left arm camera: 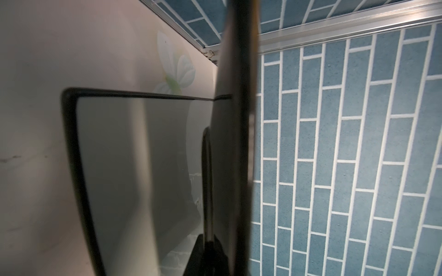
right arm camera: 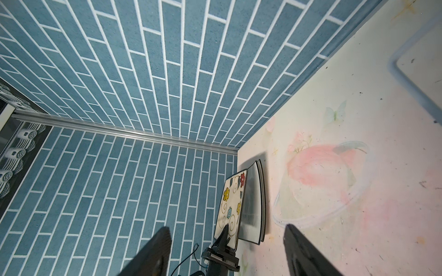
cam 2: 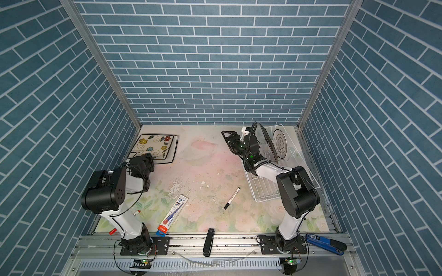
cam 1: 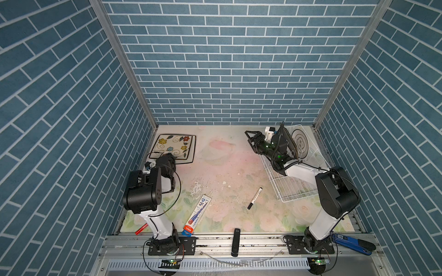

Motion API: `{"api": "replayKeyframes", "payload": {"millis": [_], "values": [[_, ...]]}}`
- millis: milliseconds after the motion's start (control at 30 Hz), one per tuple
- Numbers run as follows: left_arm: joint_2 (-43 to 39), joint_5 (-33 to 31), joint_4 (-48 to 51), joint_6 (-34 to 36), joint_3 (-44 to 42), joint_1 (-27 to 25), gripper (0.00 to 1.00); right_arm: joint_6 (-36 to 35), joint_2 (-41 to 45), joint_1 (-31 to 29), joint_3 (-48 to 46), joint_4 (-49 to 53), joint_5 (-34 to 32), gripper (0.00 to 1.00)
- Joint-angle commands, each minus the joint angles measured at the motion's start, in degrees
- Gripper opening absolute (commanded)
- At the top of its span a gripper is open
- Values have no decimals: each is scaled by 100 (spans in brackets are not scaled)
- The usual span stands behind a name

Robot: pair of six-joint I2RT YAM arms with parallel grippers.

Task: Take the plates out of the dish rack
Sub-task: 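Lower the flowered plate flat onto the white square plate with the left gripper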

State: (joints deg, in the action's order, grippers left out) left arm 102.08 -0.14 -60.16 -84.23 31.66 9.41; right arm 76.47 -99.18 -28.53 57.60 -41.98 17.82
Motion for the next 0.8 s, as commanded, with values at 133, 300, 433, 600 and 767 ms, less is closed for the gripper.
{"api": "replayKeyframes", "payload": {"millis": [133, 300, 433, 600, 767], "values": [[-29, -66, -691, -48, 437, -64, 0, -79, -67, 19, 275, -58, 72, 75], [-61, -125, -537, -48, 438, -62, 0, -69, -82, 16, 273, -60, 72, 75], [21, -79, -577, -58, 486, -67, 0, -70, -67, 16, 252, -58, 63, 75], [130, -30, -628, -103, 528, -63, 0, -70, -58, 18, 229, -58, 63, 75], [128, -35, -515, -123, 534, -71, 0, -62, -67, 15, 217, -50, 63, 75]]}}
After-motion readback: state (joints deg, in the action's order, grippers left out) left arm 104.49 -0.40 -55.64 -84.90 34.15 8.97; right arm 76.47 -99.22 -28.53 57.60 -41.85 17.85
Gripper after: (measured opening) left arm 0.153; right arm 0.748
